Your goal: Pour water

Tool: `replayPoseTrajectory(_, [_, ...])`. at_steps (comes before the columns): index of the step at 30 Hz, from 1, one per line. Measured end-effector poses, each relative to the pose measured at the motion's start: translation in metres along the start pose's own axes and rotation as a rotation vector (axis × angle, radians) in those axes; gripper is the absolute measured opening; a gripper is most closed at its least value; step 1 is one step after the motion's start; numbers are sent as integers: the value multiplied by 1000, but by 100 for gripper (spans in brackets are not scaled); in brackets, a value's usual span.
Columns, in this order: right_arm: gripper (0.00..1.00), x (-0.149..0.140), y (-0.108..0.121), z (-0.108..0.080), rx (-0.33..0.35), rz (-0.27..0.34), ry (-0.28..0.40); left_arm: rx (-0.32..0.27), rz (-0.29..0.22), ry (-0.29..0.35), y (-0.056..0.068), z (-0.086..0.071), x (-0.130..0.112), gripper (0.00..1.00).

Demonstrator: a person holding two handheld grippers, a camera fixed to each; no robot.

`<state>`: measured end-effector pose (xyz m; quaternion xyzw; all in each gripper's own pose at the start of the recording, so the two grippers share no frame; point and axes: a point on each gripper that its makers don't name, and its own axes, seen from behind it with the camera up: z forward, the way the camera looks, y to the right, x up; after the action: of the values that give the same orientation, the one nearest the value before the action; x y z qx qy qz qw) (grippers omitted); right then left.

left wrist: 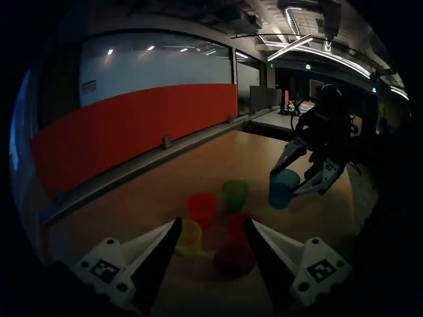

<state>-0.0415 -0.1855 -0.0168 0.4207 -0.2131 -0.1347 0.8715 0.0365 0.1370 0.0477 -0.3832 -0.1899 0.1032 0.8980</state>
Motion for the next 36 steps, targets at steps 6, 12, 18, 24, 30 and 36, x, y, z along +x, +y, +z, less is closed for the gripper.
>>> replayPoseTrajectory(6, [94,34,7,-19,-18,6,77,-5,-2,-1,1,4,1,86])
replayPoseTrajectory(12, [94,63,13,-37,-37,10,149,-13,-1,-6,3,9,0,86])
replayPoseTrajectory(18, [94,90,17,-50,-50,8,216,-23,0,-8,6,12,1,86])
replayPoseTrajectory(24, [94,114,18,-59,-61,9,283,-32,0,-9,9,15,2,86])
replayPoseTrajectory(30, [94,132,17,-64,-71,6,333,-46,3,-5,12,17,5,86])
replayPoseTrajectory(36, [94,142,17,-69,-77,7,360,-56,5,-12,13,20,5,86])
